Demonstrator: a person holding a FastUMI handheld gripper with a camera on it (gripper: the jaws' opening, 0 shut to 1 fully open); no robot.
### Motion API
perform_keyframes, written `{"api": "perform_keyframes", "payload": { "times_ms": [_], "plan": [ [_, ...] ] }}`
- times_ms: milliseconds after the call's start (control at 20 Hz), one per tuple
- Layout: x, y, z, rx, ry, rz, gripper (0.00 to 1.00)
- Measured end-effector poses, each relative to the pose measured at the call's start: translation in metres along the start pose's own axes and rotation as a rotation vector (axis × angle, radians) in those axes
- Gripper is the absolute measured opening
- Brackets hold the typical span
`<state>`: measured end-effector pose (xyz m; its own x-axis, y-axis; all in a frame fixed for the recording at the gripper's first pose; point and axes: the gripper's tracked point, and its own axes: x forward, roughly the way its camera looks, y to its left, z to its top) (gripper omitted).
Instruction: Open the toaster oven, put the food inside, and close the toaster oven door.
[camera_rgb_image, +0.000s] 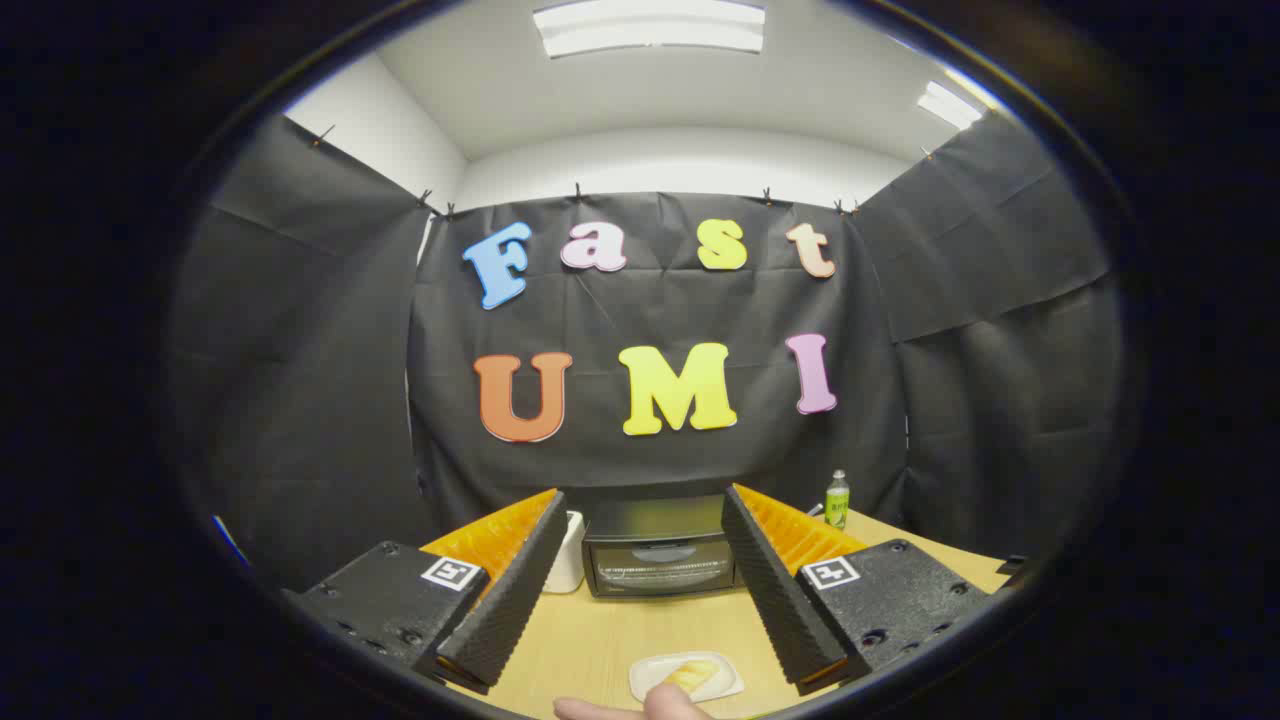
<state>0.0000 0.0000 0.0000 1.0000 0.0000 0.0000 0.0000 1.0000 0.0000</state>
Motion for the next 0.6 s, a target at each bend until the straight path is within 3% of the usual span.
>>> {"api": "perform_keyframes", "payload": {
  "times_ms": [600],
  "plan": [
    [0.0017,-0.0082,-0.0021,0.022,0.003,-0.010,1.00]
  ]
}}
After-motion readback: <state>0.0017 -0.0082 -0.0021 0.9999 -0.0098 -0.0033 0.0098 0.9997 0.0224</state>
